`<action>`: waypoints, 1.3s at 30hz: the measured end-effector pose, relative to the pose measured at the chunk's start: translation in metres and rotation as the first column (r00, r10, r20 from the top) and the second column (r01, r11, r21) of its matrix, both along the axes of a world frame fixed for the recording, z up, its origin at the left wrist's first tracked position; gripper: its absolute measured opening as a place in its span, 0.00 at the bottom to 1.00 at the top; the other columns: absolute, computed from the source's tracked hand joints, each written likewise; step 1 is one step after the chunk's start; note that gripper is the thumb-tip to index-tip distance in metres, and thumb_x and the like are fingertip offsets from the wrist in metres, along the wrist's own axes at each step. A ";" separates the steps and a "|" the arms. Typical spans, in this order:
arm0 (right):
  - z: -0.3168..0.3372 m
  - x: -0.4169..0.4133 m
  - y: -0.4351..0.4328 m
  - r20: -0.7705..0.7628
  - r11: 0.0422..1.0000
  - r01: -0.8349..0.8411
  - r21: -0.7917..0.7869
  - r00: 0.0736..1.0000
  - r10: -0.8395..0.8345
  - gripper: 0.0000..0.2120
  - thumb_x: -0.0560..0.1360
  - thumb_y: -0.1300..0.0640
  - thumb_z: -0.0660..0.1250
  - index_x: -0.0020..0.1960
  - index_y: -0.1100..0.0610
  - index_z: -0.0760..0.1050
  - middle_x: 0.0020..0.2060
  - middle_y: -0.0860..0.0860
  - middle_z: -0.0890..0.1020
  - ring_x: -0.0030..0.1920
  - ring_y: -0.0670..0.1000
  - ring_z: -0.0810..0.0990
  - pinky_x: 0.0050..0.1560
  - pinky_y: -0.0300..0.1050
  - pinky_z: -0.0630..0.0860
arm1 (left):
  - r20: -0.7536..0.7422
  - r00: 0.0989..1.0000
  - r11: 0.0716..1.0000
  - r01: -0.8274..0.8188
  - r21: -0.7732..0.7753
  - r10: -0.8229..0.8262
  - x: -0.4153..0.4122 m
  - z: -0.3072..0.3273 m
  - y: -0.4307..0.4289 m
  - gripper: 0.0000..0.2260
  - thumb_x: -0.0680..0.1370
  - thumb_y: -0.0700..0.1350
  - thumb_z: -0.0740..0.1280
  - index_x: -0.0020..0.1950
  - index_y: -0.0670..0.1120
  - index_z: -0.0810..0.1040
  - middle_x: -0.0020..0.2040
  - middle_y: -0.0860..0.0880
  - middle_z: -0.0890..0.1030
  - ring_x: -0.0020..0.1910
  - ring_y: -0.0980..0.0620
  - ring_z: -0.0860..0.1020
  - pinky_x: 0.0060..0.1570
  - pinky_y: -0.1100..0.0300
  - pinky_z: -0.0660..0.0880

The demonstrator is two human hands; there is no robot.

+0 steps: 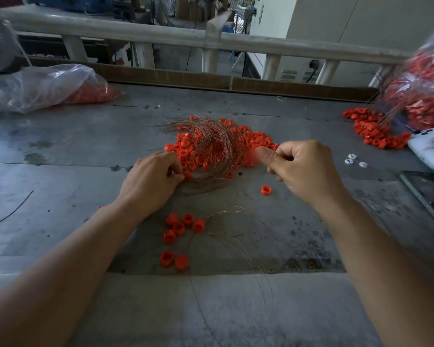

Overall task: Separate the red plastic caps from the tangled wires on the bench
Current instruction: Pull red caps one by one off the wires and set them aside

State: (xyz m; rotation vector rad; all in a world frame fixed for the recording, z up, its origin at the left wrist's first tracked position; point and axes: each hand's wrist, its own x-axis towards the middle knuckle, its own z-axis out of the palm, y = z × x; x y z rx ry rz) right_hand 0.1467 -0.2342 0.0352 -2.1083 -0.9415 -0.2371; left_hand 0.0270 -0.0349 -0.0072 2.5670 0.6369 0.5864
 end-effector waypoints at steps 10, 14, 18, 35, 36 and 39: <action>-0.006 0.005 0.002 -0.027 0.993 0.041 -0.112 0.999 -0.044 0.22 0.72 0.44 0.66 0.32 0.62 0.76 0.25 0.59 0.77 0.22 0.48 0.69 0.27 0.40 0.69 | 0.104 0.992 0.995 -0.067 -0.075 0.074 -0.008 0.004 0.005 0.08 0.69 0.44 0.74 0.48 0.48 0.81 0.37 0.54 0.78 0.38 0.55 0.76 0.40 0.63 0.68; -0.010 0.006 0.004 -0.065 0.995 -0.004 -0.097 0.998 -0.002 0.14 0.73 0.48 0.67 0.33 0.54 0.74 0.23 0.48 0.75 0.21 0.41 0.71 0.24 0.30 0.66 | 0.202 0.970 0.975 -0.094 -0.203 0.136 -0.016 0.011 0.007 0.04 0.70 0.44 0.72 0.41 0.52 0.80 0.35 0.59 0.77 0.36 0.64 0.74 0.37 0.70 0.67; -0.019 0.004 0.015 -0.061 0.978 -0.102 -0.184 0.994 0.092 0.04 0.74 0.55 0.67 0.47 0.53 0.80 0.36 0.42 0.78 0.35 0.38 0.75 0.38 0.29 0.70 | 0.329 0.927 0.938 -0.062 -0.341 0.181 -0.019 0.018 0.002 0.07 0.72 0.44 0.71 0.37 0.55 0.77 0.36 0.56 0.79 0.36 0.59 0.77 0.38 0.64 0.72; -0.019 -0.001 0.024 -0.027 0.990 -0.110 0.085 0.993 0.113 0.03 0.70 0.62 0.70 0.40 0.56 0.82 0.34 0.42 0.78 0.38 0.41 0.77 0.42 0.32 0.73 | 0.368 0.928 0.942 0.171 -0.289 -0.055 -0.020 0.018 -0.016 0.11 0.68 0.45 0.72 0.35 0.62 0.76 0.34 0.61 0.80 0.35 0.63 0.77 0.38 0.68 0.75; -0.016 -0.001 0.022 -0.031 0.980 -0.099 0.170 0.994 0.105 0.04 0.70 0.62 0.71 0.39 0.54 0.82 0.33 0.40 0.78 0.37 0.40 0.77 0.42 0.31 0.72 | 0.370 0.925 0.941 0.201 -0.272 -0.091 -0.021 0.020 -0.019 0.10 0.67 0.47 0.72 0.36 0.62 0.76 0.35 0.61 0.80 0.36 0.63 0.78 0.39 0.67 0.75; -0.010 -0.003 0.018 -0.021 0.934 -0.101 0.342 0.993 0.115 0.07 0.70 0.62 0.71 0.41 0.50 0.80 0.33 0.39 0.79 0.36 0.39 0.78 0.41 0.29 0.71 | 0.361 0.907 0.942 0.290 -0.168 -0.215 -0.021 0.021 -0.025 0.10 0.68 0.46 0.72 0.39 0.62 0.76 0.44 0.61 0.78 0.39 0.63 0.77 0.40 0.69 0.75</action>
